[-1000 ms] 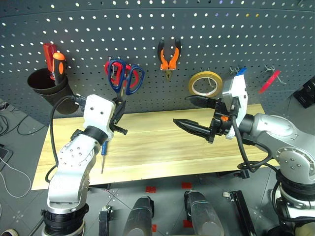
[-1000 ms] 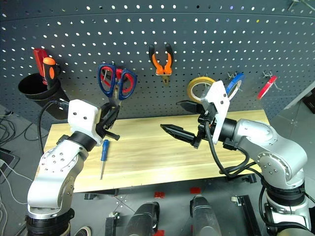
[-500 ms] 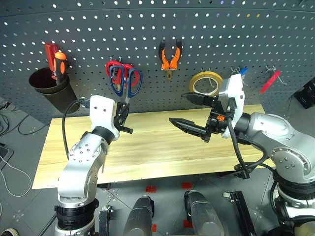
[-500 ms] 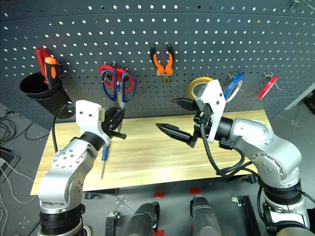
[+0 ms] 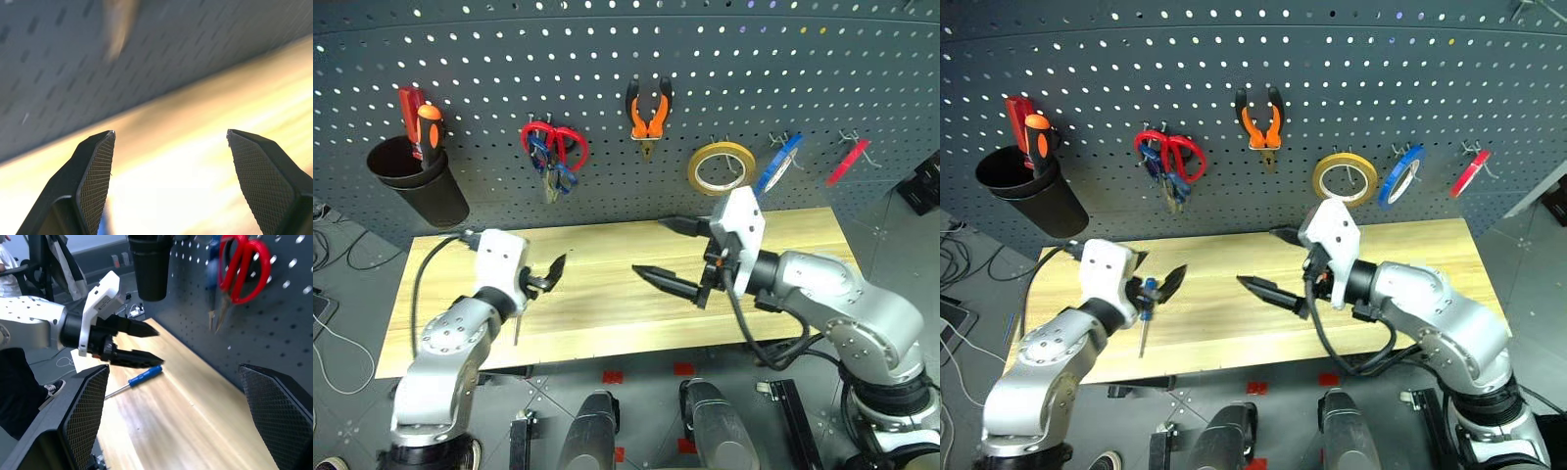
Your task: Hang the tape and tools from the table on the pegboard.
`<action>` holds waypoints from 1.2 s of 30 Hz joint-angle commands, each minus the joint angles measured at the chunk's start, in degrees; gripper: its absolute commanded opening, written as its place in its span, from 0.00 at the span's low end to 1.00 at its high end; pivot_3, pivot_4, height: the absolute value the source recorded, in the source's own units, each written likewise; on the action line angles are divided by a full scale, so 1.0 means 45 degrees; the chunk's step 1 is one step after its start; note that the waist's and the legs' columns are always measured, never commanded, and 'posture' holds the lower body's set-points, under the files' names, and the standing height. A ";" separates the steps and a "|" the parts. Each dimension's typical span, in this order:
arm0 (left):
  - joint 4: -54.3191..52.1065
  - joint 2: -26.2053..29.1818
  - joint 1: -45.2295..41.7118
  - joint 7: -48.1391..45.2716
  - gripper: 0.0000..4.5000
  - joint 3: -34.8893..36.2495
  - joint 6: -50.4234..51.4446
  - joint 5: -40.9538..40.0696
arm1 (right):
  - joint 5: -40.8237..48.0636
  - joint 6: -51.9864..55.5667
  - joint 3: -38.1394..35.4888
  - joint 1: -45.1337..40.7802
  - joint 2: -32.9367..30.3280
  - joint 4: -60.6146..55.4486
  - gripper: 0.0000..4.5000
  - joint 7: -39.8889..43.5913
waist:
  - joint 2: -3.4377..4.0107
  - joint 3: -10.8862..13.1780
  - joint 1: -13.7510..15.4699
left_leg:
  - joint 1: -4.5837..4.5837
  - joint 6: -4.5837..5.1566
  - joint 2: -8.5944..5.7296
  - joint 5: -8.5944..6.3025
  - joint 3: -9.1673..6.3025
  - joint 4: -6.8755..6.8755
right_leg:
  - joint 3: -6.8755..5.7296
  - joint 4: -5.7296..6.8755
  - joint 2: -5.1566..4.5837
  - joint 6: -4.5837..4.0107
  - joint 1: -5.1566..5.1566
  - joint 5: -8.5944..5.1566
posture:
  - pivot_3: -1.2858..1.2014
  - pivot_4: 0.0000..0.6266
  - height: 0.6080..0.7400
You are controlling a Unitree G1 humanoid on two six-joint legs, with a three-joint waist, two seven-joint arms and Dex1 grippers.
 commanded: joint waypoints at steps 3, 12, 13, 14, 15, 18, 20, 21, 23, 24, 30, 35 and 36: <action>0.1433 0.0424 0.0218 -0.0035 0.86 0.1305 0.1210 -0.0372 | -0.0186 0.0738 0.1500 -0.0461 0.0171 -0.0625 1.00 0.0112 | -0.0007 0.0031 0.0062 | -0.0002 0.0003 -0.0005 -0.0002 -0.0009 0.0004 | -0.0012 -0.0001 -0.0002 0.0000 0.0004 0.0000 | 0.52 0.53 1.00; 0.5043 0.1326 -0.1710 -0.0860 0.86 0.0775 0.2064 -0.0623 | -0.0700 0.1646 0.2812 -0.2101 0.0703 0.0114 1.00 0.0333 | 0.0013 0.0176 0.0179 | -0.0006 0.0002 -0.0008 -0.0001 -0.0044 0.0005 | -0.0043 0.0006 -0.0002 0.0000 0.0001 0.0000 | 0.51 0.58 1.00; 0.5439 0.1281 -0.2015 -0.0802 0.86 0.0744 0.1919 -0.0551 | -0.0778 0.1653 0.2931 -0.2191 0.0788 0.0132 1.00 0.0339 | 0.0008 0.0200 0.0176 | -0.0005 0.0001 -0.0007 -0.0001 -0.0048 0.0002 | -0.0046 0.0005 -0.0002 0.0000 0.0000 0.0000 | 0.51 0.58 1.00; 0.5915 0.1118 -0.2453 -0.0655 0.86 0.0828 0.1970 -0.0599 | -0.0842 0.1692 0.3048 -0.2294 0.0906 0.0162 1.00 0.0309 | 0.0011 0.0223 0.0177 | -0.0006 0.0000 -0.0005 0.0000 -0.0051 0.0002 | -0.0047 0.0005 -0.0002 0.0000 -0.0001 0.0000 | 0.51 0.59 1.00; 0.6281 0.1002 -0.2783 -0.0601 0.86 0.0841 0.2014 -0.0650 | -0.0899 0.1731 0.3127 -0.2368 0.1013 0.0191 1.00 0.0289 | 0.0001 0.0252 0.0177 | -0.0007 -0.0001 -0.0007 0.0001 -0.0050 0.0003 | -0.0046 0.0004 -0.0003 0.0000 -0.0003 0.0000 | 0.51 0.59 1.00; 0.6952 0.0738 -0.3316 -0.0542 0.86 0.0673 0.2303 -0.0727 | -0.1034 0.1845 0.3178 -0.2545 0.1319 0.0280 1.00 0.0272 | -0.0007 0.0291 0.0172 | -0.0019 -0.0014 -0.0009 0.0008 -0.0051 0.0004 | -0.0043 0.0013 -0.0006 -0.0002 -0.0023 0.0001 | 0.51 0.60 1.00; 0.7405 0.0647 -0.3466 -0.0486 0.86 0.0368 0.2460 -0.0584 | -0.1125 0.1852 0.3158 -0.2657 0.1471 0.0391 1.00 0.0304 | -0.0013 0.0297 0.0144 | -0.0022 -0.0016 -0.0009 0.0009 -0.0046 0.0004 | -0.0036 0.0016 -0.0009 -0.0002 -0.0034 0.0001 | 0.51 0.60 1.00; 0.7674 0.0635 -0.3536 -0.0445 0.86 0.0205 0.2512 -0.0493 | -0.1177 0.1837 0.3151 -0.2706 0.1508 0.0448 1.00 0.0335 | -0.0014 0.0298 0.0122 | -0.0023 -0.0018 -0.0010 0.0010 -0.0040 0.0004 | -0.0030 0.0019 -0.0010 -0.0002 -0.0040 0.0001 | 0.51 0.60 1.00; 0.8303 0.0691 -0.3749 -0.0436 0.86 -0.0214 0.2437 -0.0241 | -0.1262 0.1802 0.3141 -0.2793 0.1537 0.0559 1.00 0.0411 | -0.0014 0.0299 0.0064 | -0.0025 -0.0018 -0.0011 0.0009 -0.0037 0.0001 | -0.0026 0.0024 -0.0012 -0.0002 -0.0049 0.0001 | 0.51 0.60 1.00; 0.8576 0.0720 -0.3880 -0.0485 0.86 -0.0389 0.2465 -0.0182 | -0.1292 0.1794 0.3136 -0.2828 0.1544 0.0597 1.00 0.0449 | -0.0020 0.0305 0.0054 | -0.0025 -0.0017 -0.0010 0.0009 -0.0037 0.0001 | -0.0026 0.0027 -0.0011 -0.0002 -0.0053 0.0001 | 0.51 0.60 1.00; 1.0115 0.0778 -0.4803 -0.0126 0.59 -0.0889 0.2337 0.0374 | -0.1545 0.1578 0.3119 -0.2813 0.1472 0.0848 1.00 0.0791 | -0.0023 0.0314 0.0009 | -0.0025 -0.0025 -0.0016 0.0014 -0.0034 0.0000 | -0.0016 0.0058 -0.0014 -0.0001 -0.0071 0.0001 | 0.50 0.55 1.00; 1.0928 0.0661 -0.5288 -0.0168 0.23 -0.0916 0.1998 0.0532 | -0.1904 0.1268 0.3186 -0.2771 0.1296 0.1104 1.00 0.1129 | -0.0025 0.0309 0.0011 | -0.0026 -0.0041 -0.0022 0.0023 -0.0030 0.0001 | -0.0018 0.0058 -0.0030 -0.0001 -0.0074 0.0001 | 0.50 0.51 1.00; 1.0840 0.0648 -0.5253 -0.0193 0.16 -0.0946 0.1940 0.0556 | -0.2008 0.1182 0.3192 -0.2771 0.1269 0.1169 1.00 0.1199 | -0.0025 0.0307 0.0013 | -0.0025 -0.0044 -0.0022 0.0024 -0.0028 0.0002 | -0.0017 0.0058 -0.0031 -0.0001 -0.0074 0.0001 | 0.50 0.50 1.00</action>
